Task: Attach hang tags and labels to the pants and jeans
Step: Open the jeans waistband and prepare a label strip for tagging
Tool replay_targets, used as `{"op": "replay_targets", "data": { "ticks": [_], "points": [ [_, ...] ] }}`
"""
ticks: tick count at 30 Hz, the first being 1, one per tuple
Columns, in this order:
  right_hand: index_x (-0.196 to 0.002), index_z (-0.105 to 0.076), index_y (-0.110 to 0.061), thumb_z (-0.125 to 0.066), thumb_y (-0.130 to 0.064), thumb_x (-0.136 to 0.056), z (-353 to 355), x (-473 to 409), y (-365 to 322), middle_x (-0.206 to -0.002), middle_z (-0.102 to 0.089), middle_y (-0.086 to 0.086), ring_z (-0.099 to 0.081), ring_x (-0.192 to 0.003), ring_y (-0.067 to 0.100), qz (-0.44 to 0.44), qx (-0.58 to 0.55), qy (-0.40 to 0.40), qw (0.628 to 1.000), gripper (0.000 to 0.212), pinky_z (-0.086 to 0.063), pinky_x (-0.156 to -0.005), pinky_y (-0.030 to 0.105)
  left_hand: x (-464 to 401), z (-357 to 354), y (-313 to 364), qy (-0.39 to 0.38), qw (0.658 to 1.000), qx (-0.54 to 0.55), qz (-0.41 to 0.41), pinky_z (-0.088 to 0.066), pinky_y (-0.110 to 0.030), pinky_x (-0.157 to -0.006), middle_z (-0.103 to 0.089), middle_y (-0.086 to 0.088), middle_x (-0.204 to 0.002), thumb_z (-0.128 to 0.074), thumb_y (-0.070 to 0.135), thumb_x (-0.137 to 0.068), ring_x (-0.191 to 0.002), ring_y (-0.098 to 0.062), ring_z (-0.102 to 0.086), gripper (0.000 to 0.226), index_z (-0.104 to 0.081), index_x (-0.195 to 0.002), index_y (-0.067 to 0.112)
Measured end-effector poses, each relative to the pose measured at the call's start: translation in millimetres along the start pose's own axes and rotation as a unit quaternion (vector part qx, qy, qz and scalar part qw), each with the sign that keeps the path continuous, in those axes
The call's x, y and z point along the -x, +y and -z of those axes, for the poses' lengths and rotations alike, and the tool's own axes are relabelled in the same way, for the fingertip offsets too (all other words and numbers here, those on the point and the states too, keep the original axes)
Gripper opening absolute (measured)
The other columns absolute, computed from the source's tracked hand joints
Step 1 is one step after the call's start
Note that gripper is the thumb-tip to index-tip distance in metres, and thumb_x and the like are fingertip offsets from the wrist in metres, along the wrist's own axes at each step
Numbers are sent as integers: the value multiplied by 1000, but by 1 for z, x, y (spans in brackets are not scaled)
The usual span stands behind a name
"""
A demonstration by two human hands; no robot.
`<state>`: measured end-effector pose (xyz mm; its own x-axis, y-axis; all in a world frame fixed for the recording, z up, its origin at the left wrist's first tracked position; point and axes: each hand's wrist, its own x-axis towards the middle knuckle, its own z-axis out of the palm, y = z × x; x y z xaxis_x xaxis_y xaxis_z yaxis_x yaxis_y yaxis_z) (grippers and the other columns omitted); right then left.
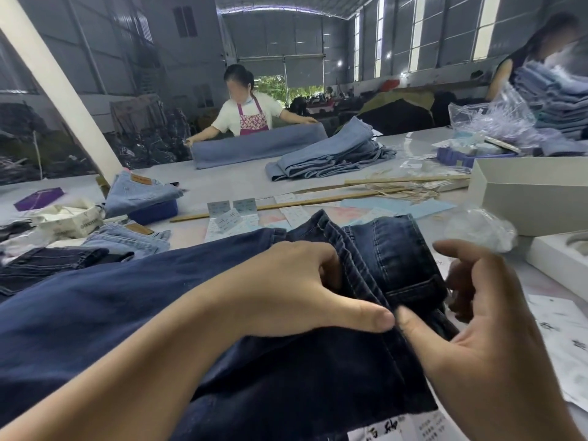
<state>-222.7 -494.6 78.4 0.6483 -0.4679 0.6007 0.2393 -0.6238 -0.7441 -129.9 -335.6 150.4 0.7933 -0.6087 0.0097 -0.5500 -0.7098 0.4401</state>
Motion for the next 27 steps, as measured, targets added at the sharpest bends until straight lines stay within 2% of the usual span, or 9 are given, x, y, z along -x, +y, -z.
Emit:
{"op": "replay_targets", "data": {
  "ticks": [6,9,12,15,18,20,22,24,27],
  "points": [
    [-112,-51,-42,-82,-21,-64,-1,3,4,-102,-52,-27,-52,-95,-8,2,-35,-4,999,62,-39,-71,14,0,-5,4,-25,998,-5,-52,-34,-31,-56,-51,14,-56,-62,66,-73,-51,-2,-43,42,-51,-67,25],
    [-112,-50,-39,-79,-27,-67,-1,2,1,-100,-46,-22,-51,-91,-6,27,-31,4,999,54,-41,-68,7,3,-4,6,-40,984,171,-29,-48,-35,-61,-62,1,-61,-64,40,-69,-59,-8,-56,21,-63,-70,19],
    [-110,-47,-40,-81,-12,-66,1,1,3,-103,-42,-16,-52,-96,-2,55,-14,21,998,63,-41,-73,10,-10,8,-9,156,908,381,74,-48,-15,-52,-65,4,-55,-65,15,-77,-56,-9,-61,29,-69,-48,17],
    [-102,-53,-39,-73,-18,-71,1,1,-1,-103,-47,-22,-51,-98,7,78,5,7,997,42,-38,-74,15,-19,21,-55,338,910,220,94,-50,-27,-75,-66,-9,-82,-70,8,-88,-80,-18,-61,16,-69,-73,4],
    [-93,-61,-36,-64,-24,-67,-1,2,-4,-107,-51,-25,-50,-98,-2,75,-4,-9,997,29,-41,-63,13,-12,35,-82,287,933,170,138,-46,-44,-93,-65,-29,-108,-65,6,-92,-103,-38,-61,22,-64,-103,-14],
    [-96,-59,-39,-72,-19,-73,-1,2,-4,-108,-49,-26,-50,-96,-11,62,-23,-7,998,33,-40,-70,8,-9,40,-86,241,944,183,134,-46,-40,-93,-62,-34,-112,-57,-5,-94,-104,-38,-58,18,-62,-106,-17],
    [-100,-56,-43,-80,-9,-69,-2,4,-7,-109,-48,-27,-53,-89,-9,53,-30,-3,998,52,-40,-71,8,-10,33,-74,247,938,225,90,-46,-30,-78,-64,-29,-91,-57,-15,-88,-89,-29,-55,7,-63,-88,-12],
    [-103,-55,-44,-83,-4,-64,-2,3,-14,-112,-50,-26,-59,-90,-5,62,-29,-9,998,62,-47,-80,11,-13,24,-60,254,928,257,93,-44,-21,-61,-61,-5,-74,-59,-11,-82,-75,-18,-53,24,-61,-84,13],
    [-110,-54,-41,-83,0,-67,-7,-3,-32,-120,-50,-21,-63,-104,7,98,-84,-48,990,66,-55,-89,32,-11,12,-41,259,940,217,34,-38,-13,-59,-57,8,-84,-57,-1,-78,-68,0,-52,38,-60,-90,34]
  ]
}}
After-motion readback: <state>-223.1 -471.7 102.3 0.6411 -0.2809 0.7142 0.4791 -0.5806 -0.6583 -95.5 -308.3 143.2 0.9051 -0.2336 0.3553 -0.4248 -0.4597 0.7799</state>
